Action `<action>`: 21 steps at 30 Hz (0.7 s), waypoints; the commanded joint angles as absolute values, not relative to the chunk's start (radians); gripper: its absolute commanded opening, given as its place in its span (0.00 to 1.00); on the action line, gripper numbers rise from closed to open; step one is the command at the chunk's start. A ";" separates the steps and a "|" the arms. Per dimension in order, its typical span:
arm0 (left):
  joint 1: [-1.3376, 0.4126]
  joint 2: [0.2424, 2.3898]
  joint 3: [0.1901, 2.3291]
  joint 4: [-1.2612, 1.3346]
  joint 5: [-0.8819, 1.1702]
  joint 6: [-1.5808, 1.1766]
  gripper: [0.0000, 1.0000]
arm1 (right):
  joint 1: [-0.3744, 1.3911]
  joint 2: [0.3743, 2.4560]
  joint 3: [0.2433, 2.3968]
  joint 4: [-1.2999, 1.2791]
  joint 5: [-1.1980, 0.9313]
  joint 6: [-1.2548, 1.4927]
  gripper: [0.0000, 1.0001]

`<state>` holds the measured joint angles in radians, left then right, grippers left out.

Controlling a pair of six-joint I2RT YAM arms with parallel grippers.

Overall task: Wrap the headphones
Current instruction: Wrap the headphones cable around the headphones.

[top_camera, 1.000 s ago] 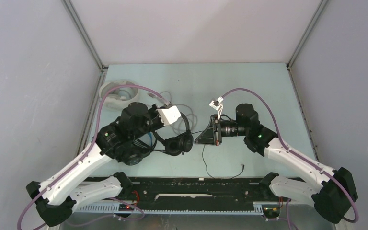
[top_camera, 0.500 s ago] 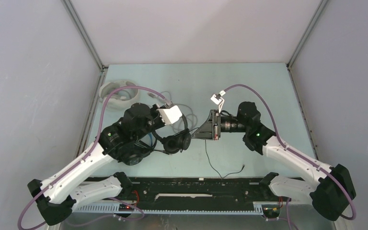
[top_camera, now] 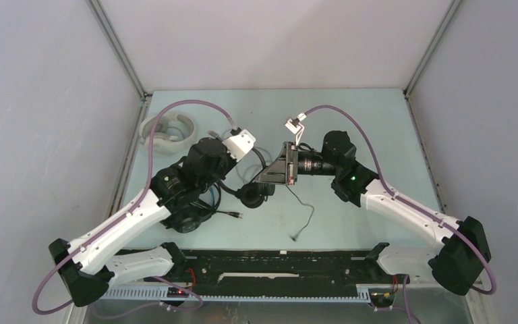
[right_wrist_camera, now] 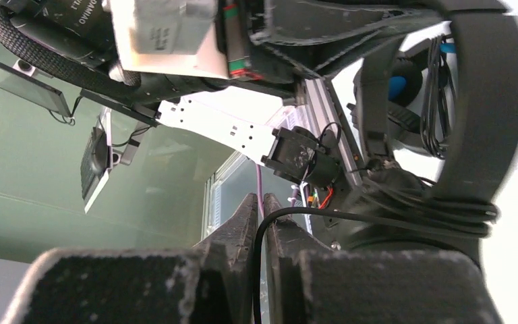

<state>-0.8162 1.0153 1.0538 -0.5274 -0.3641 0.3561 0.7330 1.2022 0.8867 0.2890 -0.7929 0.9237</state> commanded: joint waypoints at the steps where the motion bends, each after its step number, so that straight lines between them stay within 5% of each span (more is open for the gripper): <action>1: -0.818 1.049 1.159 -0.550 -0.454 0.183 0.00 | 0.780 1.226 0.985 0.260 -0.745 0.865 0.09; 21: -0.810 1.146 1.409 -0.716 -0.598 -0.283 0.00 | 0.985 1.212 1.047 0.030 -0.287 0.459 0.10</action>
